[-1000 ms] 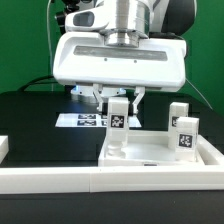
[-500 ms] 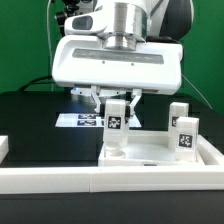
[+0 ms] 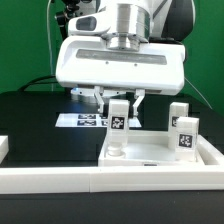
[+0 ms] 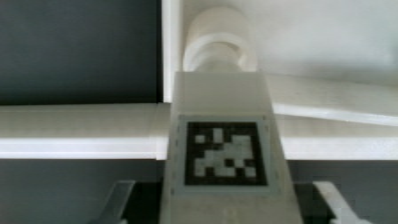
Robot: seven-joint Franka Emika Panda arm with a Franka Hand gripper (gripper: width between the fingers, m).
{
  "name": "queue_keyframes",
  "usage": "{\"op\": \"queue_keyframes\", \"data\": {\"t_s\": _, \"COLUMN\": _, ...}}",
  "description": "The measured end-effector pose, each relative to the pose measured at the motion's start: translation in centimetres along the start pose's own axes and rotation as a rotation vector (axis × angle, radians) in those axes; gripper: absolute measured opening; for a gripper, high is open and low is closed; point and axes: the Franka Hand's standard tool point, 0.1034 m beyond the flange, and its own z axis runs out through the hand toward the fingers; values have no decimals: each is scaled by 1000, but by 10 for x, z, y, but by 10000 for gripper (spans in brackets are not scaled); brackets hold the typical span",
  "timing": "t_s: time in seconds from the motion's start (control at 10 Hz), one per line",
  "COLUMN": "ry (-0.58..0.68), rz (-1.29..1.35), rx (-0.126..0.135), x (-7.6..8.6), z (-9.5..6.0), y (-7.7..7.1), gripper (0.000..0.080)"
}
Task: Assemble square table
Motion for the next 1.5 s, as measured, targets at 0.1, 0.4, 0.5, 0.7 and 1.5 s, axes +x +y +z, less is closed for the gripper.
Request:
{"op": "queue_keyframes", "data": {"t_s": 0.1, "ry": -3, "rz": -2, "rx": -1, "x": -2, "z": 2, "y": -1, "gripper": 290}}
{"op": "queue_keyframes", "data": {"t_s": 0.4, "ry": 6, "rz": -11, "rx": -7, "x": -4, "z": 9, "y": -2, "gripper": 290}}
{"op": "queue_keyframes", "data": {"t_s": 0.5, "ry": 10, "rz": -13, "rx": -10, "x": -6, "z": 11, "y": -2, "gripper": 290}}
{"op": "queue_keyframes", "data": {"t_s": 0.7, "ry": 49, "rz": -20, "rx": -19, "x": -5, "z": 12, "y": -2, "gripper": 290}}
{"op": "queue_keyframes", "data": {"t_s": 1.5, "ry": 116, "rz": -30, "rx": -35, "x": -4, "z": 13, "y": -1, "gripper": 628}}
